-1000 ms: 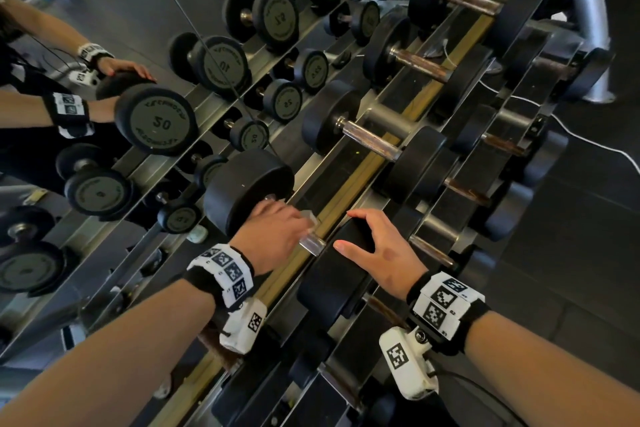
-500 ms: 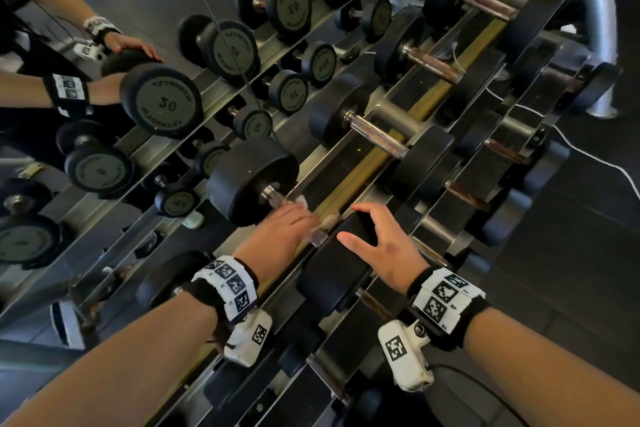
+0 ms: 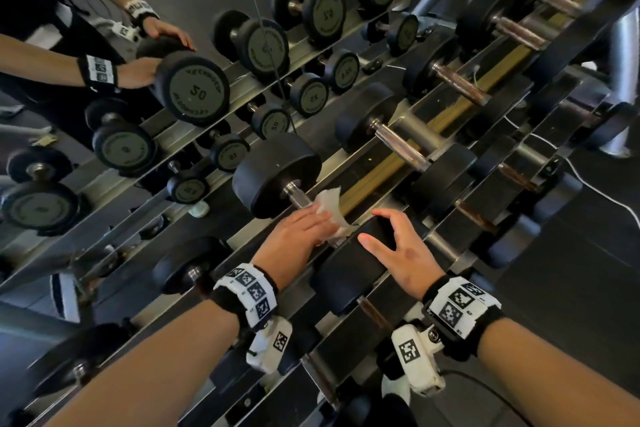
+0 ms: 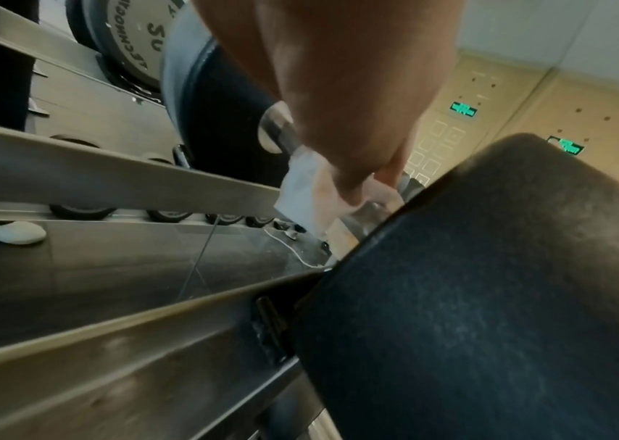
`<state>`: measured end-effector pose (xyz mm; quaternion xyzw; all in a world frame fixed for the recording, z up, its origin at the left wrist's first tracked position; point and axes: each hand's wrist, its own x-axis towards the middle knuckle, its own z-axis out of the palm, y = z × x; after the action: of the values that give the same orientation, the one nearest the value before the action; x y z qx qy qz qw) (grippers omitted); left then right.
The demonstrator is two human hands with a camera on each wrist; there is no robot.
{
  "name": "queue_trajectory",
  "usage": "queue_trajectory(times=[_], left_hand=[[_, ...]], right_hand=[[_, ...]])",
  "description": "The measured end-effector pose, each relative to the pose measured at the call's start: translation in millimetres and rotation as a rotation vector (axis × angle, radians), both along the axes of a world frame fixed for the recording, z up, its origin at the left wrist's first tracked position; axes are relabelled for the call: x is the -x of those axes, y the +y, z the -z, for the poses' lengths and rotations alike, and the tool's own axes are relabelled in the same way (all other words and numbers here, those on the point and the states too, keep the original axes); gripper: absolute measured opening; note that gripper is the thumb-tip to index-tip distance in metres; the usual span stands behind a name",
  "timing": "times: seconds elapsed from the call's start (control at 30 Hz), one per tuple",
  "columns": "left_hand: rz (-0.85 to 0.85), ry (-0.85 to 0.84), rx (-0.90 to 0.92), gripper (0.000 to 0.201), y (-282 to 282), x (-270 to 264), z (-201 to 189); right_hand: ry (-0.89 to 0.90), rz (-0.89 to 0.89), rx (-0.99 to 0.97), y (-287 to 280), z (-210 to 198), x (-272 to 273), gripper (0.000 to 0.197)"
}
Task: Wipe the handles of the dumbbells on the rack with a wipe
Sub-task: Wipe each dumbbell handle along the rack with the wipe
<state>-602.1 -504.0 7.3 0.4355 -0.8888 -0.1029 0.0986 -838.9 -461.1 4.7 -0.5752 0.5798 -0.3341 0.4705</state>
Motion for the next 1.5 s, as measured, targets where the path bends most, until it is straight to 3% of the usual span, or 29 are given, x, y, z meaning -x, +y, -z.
queue_trajectory(times=[0.1, 0.2, 0.43, 0.53, 0.7, 0.8, 1.0, 1.07, 1.17, 1.3, 1.4, 1.5], left_hand=[[-0.067, 0.049, -0.002, 0.034, -6, 5, -4], [-0.081, 0.155, 0.116, 0.019, -2, 7, -11], [-0.966, 0.586, -0.320, 0.018, 36, -24, 2], [-1.133, 0.731, -0.444, 0.023, 36, -32, 8], [-1.054, 0.881, -0.503, 0.020, 24, -14, 8], [-1.049, 1.005, -0.645, 0.031, 8, 2, 11], [-1.150, 1.275, -0.690, 0.031, -21, 29, 8], [-1.171, 1.236, -0.646, 0.029, -19, 32, 6], [-1.103, 1.043, -0.584, 0.031, -8, 35, 5], [-0.995, 0.878, -0.685, 0.036, 13, 33, 9], [-0.967, 0.880, -0.731, 0.036, 16, 30, 7], [-1.041, 1.008, -0.663, 0.033, -1, 28, 0]], right_hand=[[0.006, 0.013, 0.001, 1, -3, 0, 0.058], [0.001, 0.015, -0.010, 0, -5, -1, 0.057], [-0.004, 0.013, -0.023, 1, -8, -1, 0.065], [-0.009, 0.011, -0.022, 1, -10, -1, 0.064], [-0.018, 0.008, -0.017, 2, -10, -2, 0.067], [-0.001, 0.016, -0.011, 1, -7, -1, 0.062], [0.012, 0.018, -0.002, 0, -1, 0, 0.058], [0.016, 0.021, 0.007, -1, -1, -1, 0.059], [0.019, 0.027, 0.030, -1, 1, -1, 0.060], [0.019, 0.022, 0.032, -1, 4, -1, 0.061], [0.008, 0.026, 0.026, -1, 5, -1, 0.062], [-0.012, 0.033, 0.015, -1, 7, -1, 0.061]])
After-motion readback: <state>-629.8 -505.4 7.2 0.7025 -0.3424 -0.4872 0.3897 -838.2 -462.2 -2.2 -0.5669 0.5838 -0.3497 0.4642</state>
